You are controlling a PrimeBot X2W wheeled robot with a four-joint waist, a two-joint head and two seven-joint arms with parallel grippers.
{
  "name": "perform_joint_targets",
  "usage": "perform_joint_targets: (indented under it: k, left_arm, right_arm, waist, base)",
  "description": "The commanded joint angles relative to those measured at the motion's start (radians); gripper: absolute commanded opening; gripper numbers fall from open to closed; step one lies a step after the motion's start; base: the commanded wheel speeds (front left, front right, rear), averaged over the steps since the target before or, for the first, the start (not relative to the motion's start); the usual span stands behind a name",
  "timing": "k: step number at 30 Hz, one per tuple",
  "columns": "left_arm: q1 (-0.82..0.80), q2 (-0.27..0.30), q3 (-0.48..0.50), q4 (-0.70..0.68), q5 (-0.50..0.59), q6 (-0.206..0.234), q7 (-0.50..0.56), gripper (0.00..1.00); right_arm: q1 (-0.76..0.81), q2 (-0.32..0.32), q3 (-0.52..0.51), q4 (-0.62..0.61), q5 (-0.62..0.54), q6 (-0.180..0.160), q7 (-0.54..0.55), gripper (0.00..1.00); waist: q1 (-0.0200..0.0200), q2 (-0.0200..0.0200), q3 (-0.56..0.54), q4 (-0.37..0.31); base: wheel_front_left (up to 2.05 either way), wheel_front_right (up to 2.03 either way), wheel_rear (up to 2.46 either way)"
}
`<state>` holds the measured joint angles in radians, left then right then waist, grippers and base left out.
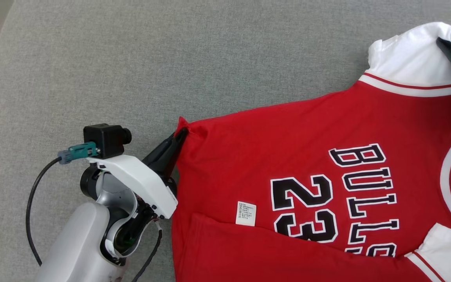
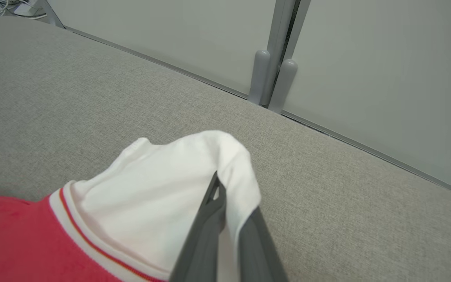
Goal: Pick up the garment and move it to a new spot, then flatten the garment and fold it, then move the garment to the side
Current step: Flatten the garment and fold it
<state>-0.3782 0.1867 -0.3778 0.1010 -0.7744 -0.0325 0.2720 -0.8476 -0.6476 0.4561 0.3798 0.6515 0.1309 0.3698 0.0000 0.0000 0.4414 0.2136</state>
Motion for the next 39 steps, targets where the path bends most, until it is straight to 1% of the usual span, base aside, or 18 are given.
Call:
perform_joint_targets:
  k: [1,2,6,14,19,25,31,34,36,37,39]
  left_arm:
    - [0.015,0.006,0.020,-0.004,-0.014,0.009,-0.014,0.00]
    - [0.015,0.006,0.020,-0.004,-0.014,0.009,-0.014,0.00]
    - [0.029,0.001,0.041,-0.002,-0.033,0.006,-0.041,0.00]
    - [0.049,-0.013,0.032,0.022,-0.034,-0.043,-0.118,0.00]
    - [0.101,-0.002,0.034,0.002,-0.032,-0.068,-0.202,0.00]
    - [0.209,0.007,0.017,-0.032,-0.066,-0.091,-0.297,0.00]
    - [0.294,0.017,-0.007,-0.029,-0.073,-0.097,-0.376,0.00]
    - [0.337,0.026,-0.004,-0.027,-0.073,-0.099,-0.415,0.00]
    - [0.371,0.030,-0.006,-0.022,-0.078,-0.098,-0.430,0.00]
    - [0.383,0.033,-0.010,-0.020,-0.078,-0.098,-0.435,0.01]
    - [0.406,0.039,-0.012,-0.015,-0.082,-0.098,-0.441,0.13]
  right_arm:
    - [0.029,-0.007,-0.005,-0.005,-0.004,0.000,-0.026,0.00]
    - [0.029,-0.007,-0.005,-0.005,-0.004,0.000,-0.026,0.00]
    - [0.066,-0.003,-0.010,-0.026,-0.026,0.000,-0.092,0.00]
    - [0.166,0.039,-0.039,-0.066,-0.067,0.000,-0.242,0.00]
    - [0.278,0.058,-0.056,-0.117,-0.099,0.000,-0.340,0.00]
    - [0.470,0.100,-0.131,-0.165,-0.125,0.000,-0.439,0.00]
    - [0.658,0.173,-0.222,-0.238,-0.139,0.000,-0.488,0.00]
    - [0.721,0.206,-0.241,-0.269,-0.150,0.000,-0.480,0.00]
    - [0.745,0.212,-0.247,-0.273,-0.173,0.000,-0.470,0.00]
    - [0.751,0.217,-0.249,-0.271,-0.184,0.000,-0.464,0.00]
    - [0.757,0.225,-0.240,-0.261,-0.202,0.000,-0.447,0.00]
  waist:
    - [0.0000,0.0000,-0.012,-0.012]
    - [0.0000,0.0000,-0.012,-0.012]
    - [0.0000,0.0000,-0.019,-0.028]
    - [0.0000,0.0000,-0.038,-0.057]
    - [0.0000,0.0000,-0.079,-0.080]
    - [0.0000,0.0000,-0.143,-0.096]
    - [0.0000,0.0000,-0.185,-0.122]
    - [0.0000,0.0000,-0.195,-0.148]
    - [0.0000,0.0000,-0.199,-0.163]
    - [0.0000,0.0000,-0.199,-0.170]
    - [0.0000,0.0000,-0.200,-0.181]
  base:
    - [0.00,0.00,0.00]
    - [0.00,0.00,0.00]
    - [0.00,0.00,0.00]
    - [0.00,0.00,0.00]
    - [0.00,0.00,0.00]
    - [0.00,0.00,0.00]
    - [0.00,0.00,0.00]
    - [0.00,0.00,0.00]
    - [0.00,0.00,0.00]
    - [0.00,0.00,0.00]
    - [0.00,0.00,0.00]
